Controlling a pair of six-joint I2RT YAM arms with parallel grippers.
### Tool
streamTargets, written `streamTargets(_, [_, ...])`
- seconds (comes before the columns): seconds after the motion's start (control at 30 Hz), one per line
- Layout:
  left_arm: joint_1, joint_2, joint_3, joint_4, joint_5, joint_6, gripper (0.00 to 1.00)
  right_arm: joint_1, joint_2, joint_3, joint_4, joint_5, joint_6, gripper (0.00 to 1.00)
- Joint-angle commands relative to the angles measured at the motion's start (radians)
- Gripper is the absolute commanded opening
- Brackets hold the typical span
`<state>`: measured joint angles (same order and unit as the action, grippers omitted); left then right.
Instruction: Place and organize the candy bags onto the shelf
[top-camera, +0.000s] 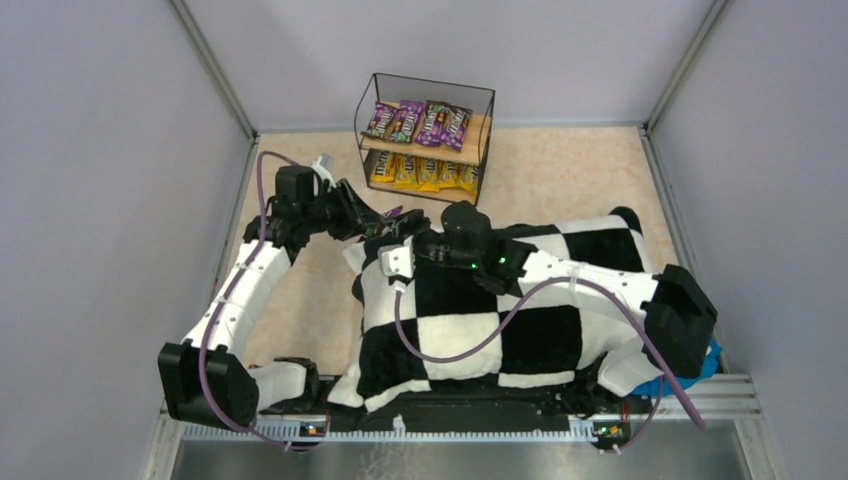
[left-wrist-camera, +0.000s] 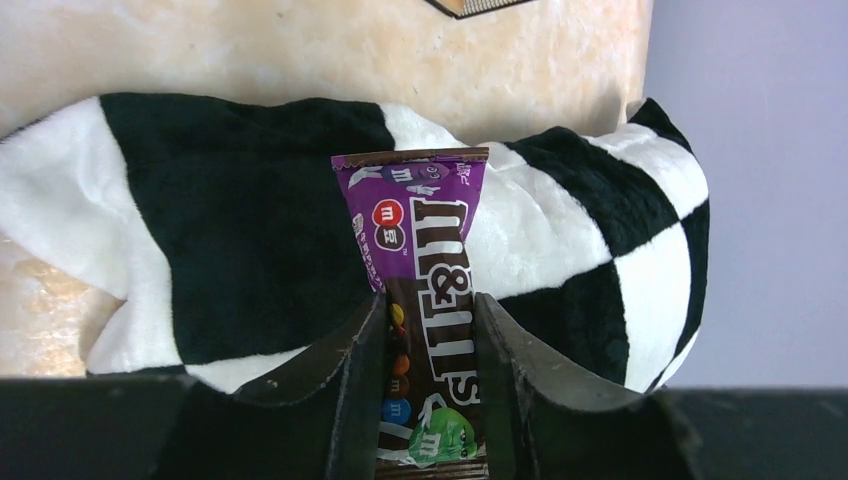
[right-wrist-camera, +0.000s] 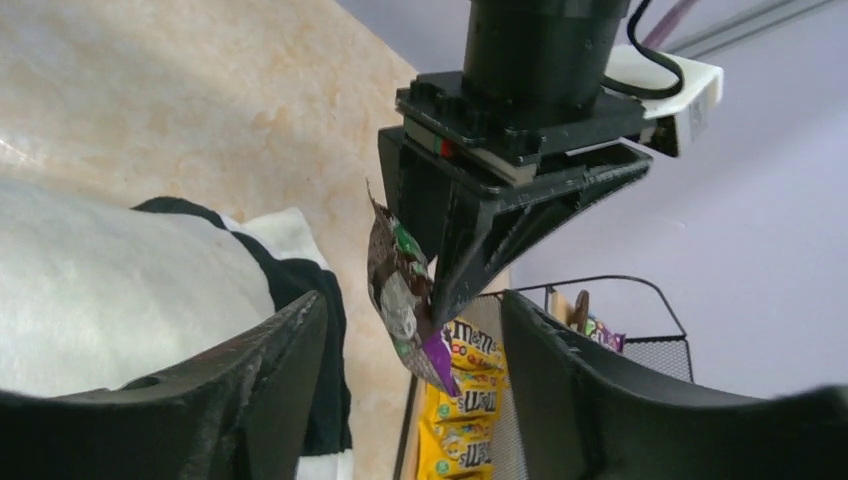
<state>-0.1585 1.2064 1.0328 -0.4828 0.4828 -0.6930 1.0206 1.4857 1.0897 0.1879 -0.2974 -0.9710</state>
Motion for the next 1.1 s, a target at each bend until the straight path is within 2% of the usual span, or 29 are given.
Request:
streamTargets(0.0, [-0.050, -0.034, 0.026, 0.025, -0.031, -0.035, 0.43, 0.046, 0.042, 0.106, -0.061, 0.044, -0.144, 0.55])
streamTargets(0.03, [-0.064, -0.032, 0.026, 0.028, -0.036, -0.037, 0.43, 0.054, 0.051, 0.111, -0.073, 0.062, -0.158, 0.52])
streamTargets(0.33, [-0.114, -0.015, 0.040, 0.029, -0.071, -0.038, 0.43, 0.093, 0.091, 0.111, -0.102, 0.161, -0.201, 0.48])
streamTargets(0.47, [-0.118, -0.015, 0.037, 0.029, -0.081, -0.035, 0.43, 0.100, 0.090, 0.115, -0.152, 0.177, -0.231, 0.37])
streamTargets(0.53, [-0.117, -0.011, 0.038, 0.029, -0.082, -0.034, 0.43, 0.104, 0.078, 0.098, -0.147, 0.176, -0.231, 0.36])
streamTargets(0.63, [-0.118, -0.003, 0.035, 0.028, -0.081, -0.032, 0.43, 0.105, 0.045, 0.053, -0.084, 0.173, -0.184, 0.46])
streamTargets(0.77, [-0.118, 0.001, 0.029, 0.027, -0.086, -0.030, 0.43, 0.105, -0.008, -0.012, -0.029, 0.147, -0.146, 0.55])
streamTargets(1.07, [-0.118, -0.008, 0.020, 0.034, -0.083, -0.038, 0.42, 0.098, 0.013, -0.016, 0.001, 0.150, -0.131, 0.57])
